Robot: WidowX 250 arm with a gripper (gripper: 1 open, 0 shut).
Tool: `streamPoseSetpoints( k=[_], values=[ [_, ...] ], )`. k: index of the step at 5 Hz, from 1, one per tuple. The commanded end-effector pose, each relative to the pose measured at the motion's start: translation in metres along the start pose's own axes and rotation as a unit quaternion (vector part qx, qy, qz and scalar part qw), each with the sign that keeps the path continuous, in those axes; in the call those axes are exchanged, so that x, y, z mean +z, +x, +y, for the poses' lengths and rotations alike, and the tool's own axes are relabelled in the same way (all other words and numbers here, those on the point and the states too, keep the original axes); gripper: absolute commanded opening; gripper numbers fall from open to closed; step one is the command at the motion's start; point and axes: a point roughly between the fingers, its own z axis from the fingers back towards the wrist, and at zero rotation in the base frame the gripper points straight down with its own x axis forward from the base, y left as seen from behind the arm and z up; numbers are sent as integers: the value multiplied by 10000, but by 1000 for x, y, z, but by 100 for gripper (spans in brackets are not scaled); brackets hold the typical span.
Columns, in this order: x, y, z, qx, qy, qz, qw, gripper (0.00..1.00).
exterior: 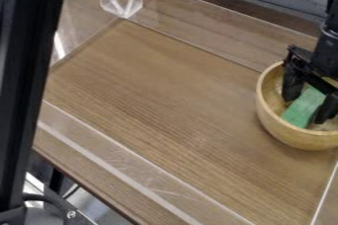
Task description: Remove the green block from inside the brown bowl and put it on the table
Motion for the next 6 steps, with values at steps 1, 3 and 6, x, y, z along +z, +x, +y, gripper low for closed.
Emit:
streamPoseSetpoints(
  k=[1, 3, 6],
  values=[
    [20, 9, 3, -32, 68, -306, 9995, 100],
    [13, 13, 1, 97, -7, -478, 9988, 0],
    [13, 8, -4, 361, 97, -598, 9975, 0]
  ],
)
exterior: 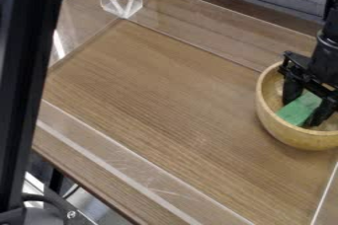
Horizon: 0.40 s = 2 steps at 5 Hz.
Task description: Remove the green block from inside the brown bowl and put it on the table
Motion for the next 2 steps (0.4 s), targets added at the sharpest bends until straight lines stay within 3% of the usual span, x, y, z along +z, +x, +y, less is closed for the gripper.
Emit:
streamPoseSetpoints(
  k=[1, 2],
  values=[
    [22, 1, -7, 66, 77, -379, 9992, 0],
    [24, 0, -2, 181, 109, -449, 9988, 0]
  ],
)
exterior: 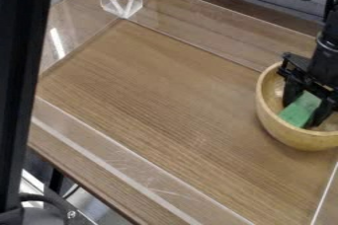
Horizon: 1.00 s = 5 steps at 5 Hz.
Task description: Remove the green block from inside the brown bowl and put it on the table
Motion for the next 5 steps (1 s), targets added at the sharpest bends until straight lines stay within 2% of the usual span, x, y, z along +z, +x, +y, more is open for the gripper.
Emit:
streamPoseSetpoints(
  k=[1, 3, 5],
  values=[
    [27, 5, 3, 83, 15, -433, 9990, 0],
    [35, -3, 0, -116, 71, -430, 9990, 0],
    [50, -9, 16, 125, -61, -705, 9974, 0]
  ],
)
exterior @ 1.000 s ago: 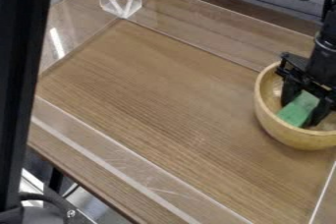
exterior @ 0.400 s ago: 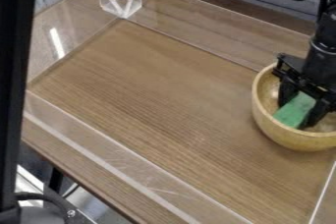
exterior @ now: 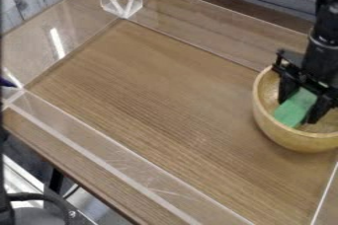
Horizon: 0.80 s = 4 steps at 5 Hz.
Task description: Remove the green block from inside the brown bowl and put it on the table
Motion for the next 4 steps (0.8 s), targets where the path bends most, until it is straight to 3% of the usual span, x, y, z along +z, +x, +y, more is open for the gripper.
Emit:
streamPoseSetpoints(
  k=[1, 2, 3, 4],
  values=[
    [46, 5, 6, 76, -22, -528, 9986, 0],
    [72, -1, 19, 233, 8, -677, 9974, 0],
    [76, -13, 37, 413, 222, -819, 9955, 0],
    [69, -31, 60, 593, 461, -816, 9938, 0]
  ],
)
